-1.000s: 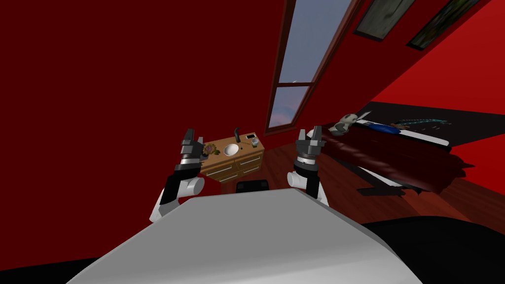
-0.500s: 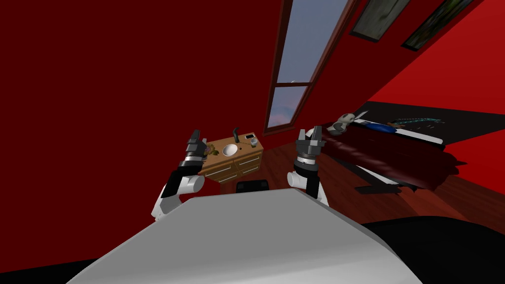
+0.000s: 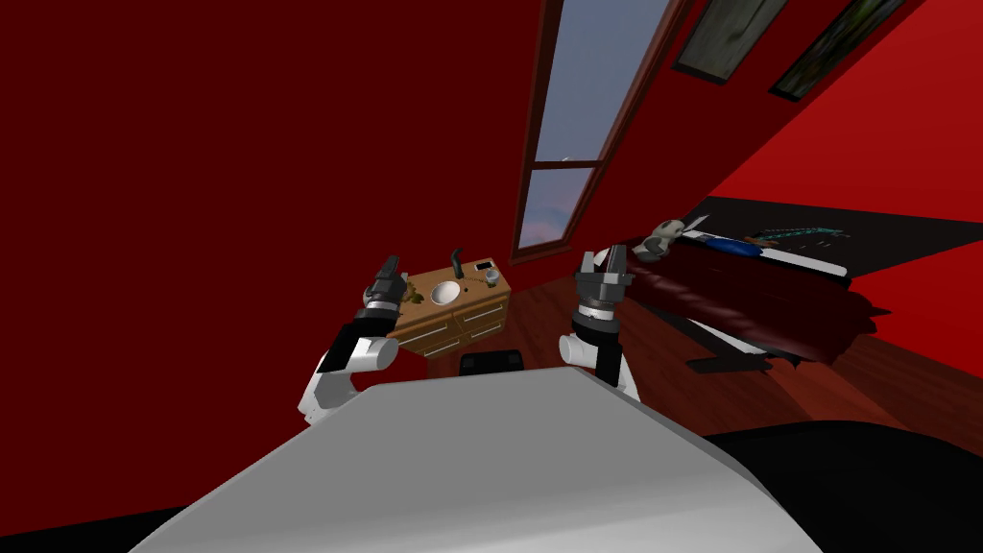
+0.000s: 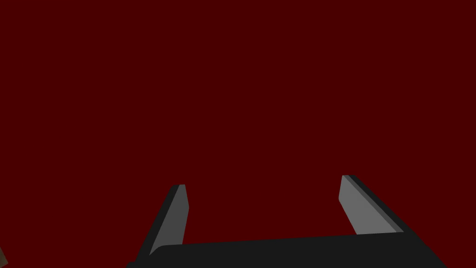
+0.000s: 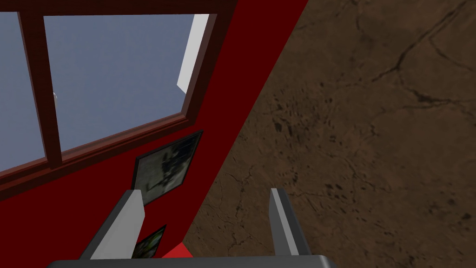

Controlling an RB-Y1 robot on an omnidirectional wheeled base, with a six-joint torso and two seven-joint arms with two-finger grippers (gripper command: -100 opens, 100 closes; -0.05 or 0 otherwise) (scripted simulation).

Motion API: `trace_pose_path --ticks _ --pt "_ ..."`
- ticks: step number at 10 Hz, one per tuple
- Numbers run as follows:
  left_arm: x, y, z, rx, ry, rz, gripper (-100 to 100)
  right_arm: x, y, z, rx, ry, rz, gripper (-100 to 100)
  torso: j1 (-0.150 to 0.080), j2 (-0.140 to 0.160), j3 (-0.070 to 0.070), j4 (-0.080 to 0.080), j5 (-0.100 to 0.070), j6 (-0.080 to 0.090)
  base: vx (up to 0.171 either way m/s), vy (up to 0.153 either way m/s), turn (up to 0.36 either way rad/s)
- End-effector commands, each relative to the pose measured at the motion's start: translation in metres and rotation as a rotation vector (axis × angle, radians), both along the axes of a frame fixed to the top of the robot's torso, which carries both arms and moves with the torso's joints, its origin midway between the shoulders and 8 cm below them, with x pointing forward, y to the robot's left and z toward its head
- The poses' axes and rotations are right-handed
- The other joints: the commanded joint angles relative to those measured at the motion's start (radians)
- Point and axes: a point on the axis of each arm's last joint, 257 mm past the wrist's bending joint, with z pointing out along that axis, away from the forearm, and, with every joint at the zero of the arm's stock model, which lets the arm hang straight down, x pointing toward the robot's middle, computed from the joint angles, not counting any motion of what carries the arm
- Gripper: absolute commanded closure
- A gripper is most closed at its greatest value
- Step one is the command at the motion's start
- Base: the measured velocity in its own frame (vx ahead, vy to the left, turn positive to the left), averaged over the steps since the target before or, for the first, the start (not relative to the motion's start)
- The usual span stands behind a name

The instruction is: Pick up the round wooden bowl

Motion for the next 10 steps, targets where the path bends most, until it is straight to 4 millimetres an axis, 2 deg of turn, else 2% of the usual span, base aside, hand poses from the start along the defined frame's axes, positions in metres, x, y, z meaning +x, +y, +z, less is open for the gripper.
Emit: trace_pose_path --ticks 1,10 --pt "0.003 0.0 -0.008 -0.001 0.033 0.0 -100 0.0 0.0 0.0 0.0 0.0 0.0 0 0.0 0.0 0.0 0.0 0.0 0.0 -0.001 -0.007 -0.02" --pt "0.025 0.006 -0.066 -0.003 0.264 -0.009 -100 0.0 0.0 0.0 0.0 0.0 0.0 0 0.0 0.0 0.0 0.0 0.0 0.0 -0.001 -0.014 -0.039"
